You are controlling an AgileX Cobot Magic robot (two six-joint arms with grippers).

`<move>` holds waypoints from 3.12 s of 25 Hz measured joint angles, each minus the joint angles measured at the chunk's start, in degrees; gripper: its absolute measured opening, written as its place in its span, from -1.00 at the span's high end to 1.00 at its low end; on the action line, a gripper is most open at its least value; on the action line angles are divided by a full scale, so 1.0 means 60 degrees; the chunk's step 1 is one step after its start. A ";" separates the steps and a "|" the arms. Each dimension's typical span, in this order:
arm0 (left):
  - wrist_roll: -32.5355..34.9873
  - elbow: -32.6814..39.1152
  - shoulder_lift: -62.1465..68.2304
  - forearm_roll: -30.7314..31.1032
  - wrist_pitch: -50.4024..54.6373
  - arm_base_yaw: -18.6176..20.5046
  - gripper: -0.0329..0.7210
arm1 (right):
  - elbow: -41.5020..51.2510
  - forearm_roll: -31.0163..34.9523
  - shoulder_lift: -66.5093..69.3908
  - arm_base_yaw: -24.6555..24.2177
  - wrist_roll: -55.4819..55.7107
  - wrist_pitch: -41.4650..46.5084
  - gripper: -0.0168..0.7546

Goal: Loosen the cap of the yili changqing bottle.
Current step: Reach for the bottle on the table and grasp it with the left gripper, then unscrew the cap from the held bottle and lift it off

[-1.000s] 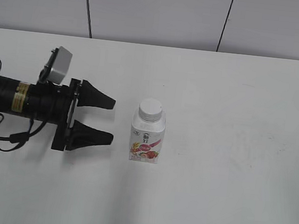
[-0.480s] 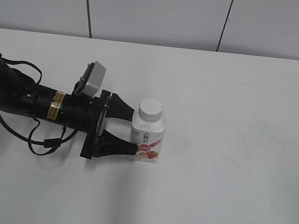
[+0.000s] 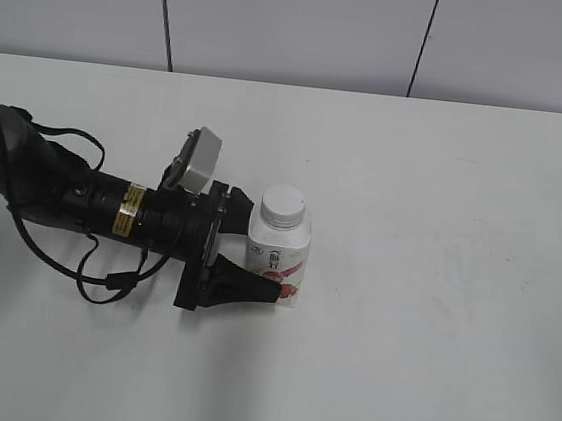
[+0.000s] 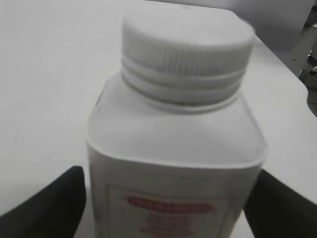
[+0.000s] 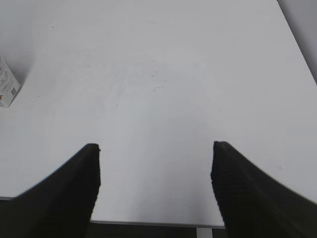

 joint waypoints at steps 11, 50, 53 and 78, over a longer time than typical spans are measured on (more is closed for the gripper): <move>-0.0007 -0.0010 0.0245 -0.0285 0.0000 -0.0135 -0.60 | 0.0000 0.0000 0.0000 0.0000 0.0000 0.0000 -0.48; 0.0112 -0.0010 0.0256 -0.0737 0.0019 -0.0135 -0.11 | -0.0049 0.1067 0.0829 0.0000 0.0364 0.0000 -0.48; 0.0112 -0.0010 0.0263 -0.0805 0.0038 -0.0135 -0.11 | -0.0374 0.1689 0.2074 0.0000 0.0665 -0.0020 -0.48; 0.0500 -0.0010 0.0263 -0.0841 0.0065 -0.0171 -0.11 | -0.7289 0.2753 1.3311 0.3018 0.4079 0.1085 -0.48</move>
